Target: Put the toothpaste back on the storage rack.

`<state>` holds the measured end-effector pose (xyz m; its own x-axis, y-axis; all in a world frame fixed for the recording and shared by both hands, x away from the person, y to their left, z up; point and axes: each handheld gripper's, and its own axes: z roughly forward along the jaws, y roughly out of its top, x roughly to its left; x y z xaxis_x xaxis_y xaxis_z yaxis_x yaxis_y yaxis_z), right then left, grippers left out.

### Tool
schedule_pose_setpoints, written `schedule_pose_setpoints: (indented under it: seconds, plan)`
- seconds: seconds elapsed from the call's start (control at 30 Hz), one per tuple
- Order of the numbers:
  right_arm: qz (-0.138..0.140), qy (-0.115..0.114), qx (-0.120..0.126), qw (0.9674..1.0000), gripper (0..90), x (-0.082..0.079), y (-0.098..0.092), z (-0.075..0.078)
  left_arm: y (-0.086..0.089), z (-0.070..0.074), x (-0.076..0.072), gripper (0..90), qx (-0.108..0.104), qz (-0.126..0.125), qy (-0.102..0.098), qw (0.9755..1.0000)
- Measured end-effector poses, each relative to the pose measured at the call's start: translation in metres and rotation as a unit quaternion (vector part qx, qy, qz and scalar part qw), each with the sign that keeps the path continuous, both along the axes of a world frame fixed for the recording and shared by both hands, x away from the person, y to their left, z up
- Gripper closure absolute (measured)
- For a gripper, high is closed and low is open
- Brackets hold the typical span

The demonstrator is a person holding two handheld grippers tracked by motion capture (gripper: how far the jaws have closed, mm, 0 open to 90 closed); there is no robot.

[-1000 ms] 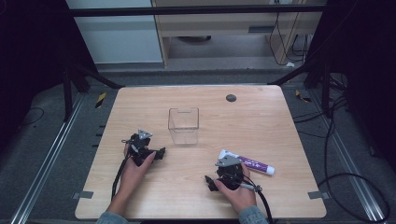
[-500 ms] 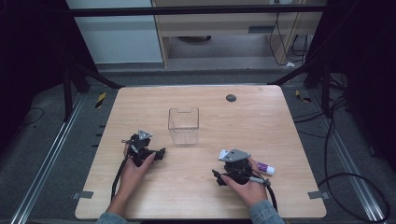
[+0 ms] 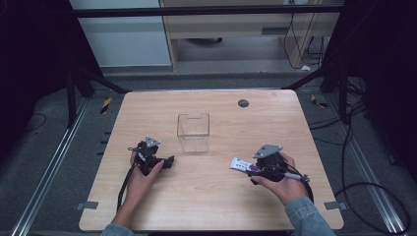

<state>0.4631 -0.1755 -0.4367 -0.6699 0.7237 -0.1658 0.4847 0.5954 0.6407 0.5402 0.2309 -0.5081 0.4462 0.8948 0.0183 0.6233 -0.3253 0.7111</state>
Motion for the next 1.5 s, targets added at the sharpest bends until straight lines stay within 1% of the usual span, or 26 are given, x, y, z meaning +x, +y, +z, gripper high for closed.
schedule_pose_setpoints:
  seconds: [0.1, 0.13, 0.23, 0.27, 0.4, 0.63, 0.77, 0.9, 0.97, 1.03, 1.1, 1.17, 1.23, 1.33, 1.4, 1.5]
  plan:
    - [-0.005, 0.018, 0.005, 0.9998, 28.8, 0.004, -0.012, -0.001, 0.000, 0.000, 0.000, 0.0, 0.000, 0.000, 0.000, 1.0000]
    - [-0.001, 0.027, 0.005, 0.9996, 29.0, 0.005, -0.016, -0.003, 0.000, 0.000, 0.000, 0.0, 0.000, 0.000, 0.000, 1.0000]
    - [0.002, 0.033, 0.000, 0.9995, 29.9, 0.005, -0.018, -0.004, 0.000, 0.000, 0.000, 0.0, 0.000, 0.000, 0.000, 1.0000]
    - [0.007, 0.041, 0.001, 0.9991, 30.5, 0.005, -0.020, -0.004, 0.000, 0.000, 0.000, 0.0, 0.000, -0.001, 0.000, 1.0000]
    - [0.010, 0.045, 0.001, 0.9989, 33.0, 0.005, -0.024, -0.003, 0.000, 0.000, 0.001, 0.0, 0.000, -0.001, 0.000, 1.0000]
    - [0.019, 0.058, -0.009, 0.9981, 36.3, 0.006, -0.027, -0.008, 0.000, 0.000, 0.001, 0.0, 0.000, -0.005, 0.000, 1.0000]
    - [0.022, 0.061, -0.012, 0.9978, 39.0, 0.006, -0.030, -0.009, -0.001, 0.000, 0.003, 0.0, 0.000, 0.000, 0.000, 1.0000]
    - [0.028, 0.072, -0.011, 0.9970, 41.8, 0.008, -0.028, -0.011, -0.001, 0.000, 0.003, 0.0, 0.001, 0.001, 0.000, 1.0000]
    - [0.031, 0.076, -0.009, 0.9966, 41.8, 0.010, -0.027, -0.012, -0.001, 0.000, 0.003, 0.0, 0.001, 0.001, 0.000, 1.0000]
    - [0.033, 0.075, -0.005, 0.9966, 41.8, 0.010, -0.024, -0.011, -0.001, 0.000, 0.003, 0.0, 0.001, 0.001, 0.000, 1.0000]
    - [0.035, 0.073, -0.009, 0.9967, 42.2, 0.011, -0.023, -0.011, -0.001, 0.000, 0.003, 0.0, 0.001, 0.001, 0.000, 1.0000]
    - [0.036, 0.072, -0.007, 0.9967, 42.3, 0.011, -0.023, -0.009, -0.001, 0.000, 0.003, 0.0, 0.001, 0.001, 0.000, 1.0000]
    - [0.036, 0.069, -0.002, 0.9970, 42.3, 0.012, -0.023, -0.008, -0.001, 0.000, 0.003, 0.0, 0.000, 0.001, 0.000, 1.0000]
    - [0.036, 0.071, -0.001, 0.9968, 42.2, 0.013, -0.022, -0.010, -0.001, 0.000, 0.001, 0.0, 0.001, 0.002, 0.000, 1.0000]
    - [0.035, 0.077, 0.000, 0.9964, 41.6, 0.014, -0.022, -0.016, -0.001, 0.000, 0.002, 0.0, 0.001, 0.001, 0.000, 1.0000]
    - [0.033, 0.079, 0.004, 0.9964, 40.9, 0.014, -0.023, -0.019, -0.001, 0.000, 0.002, 0.0, 0.000, 0.002, 0.000, 1.0000]
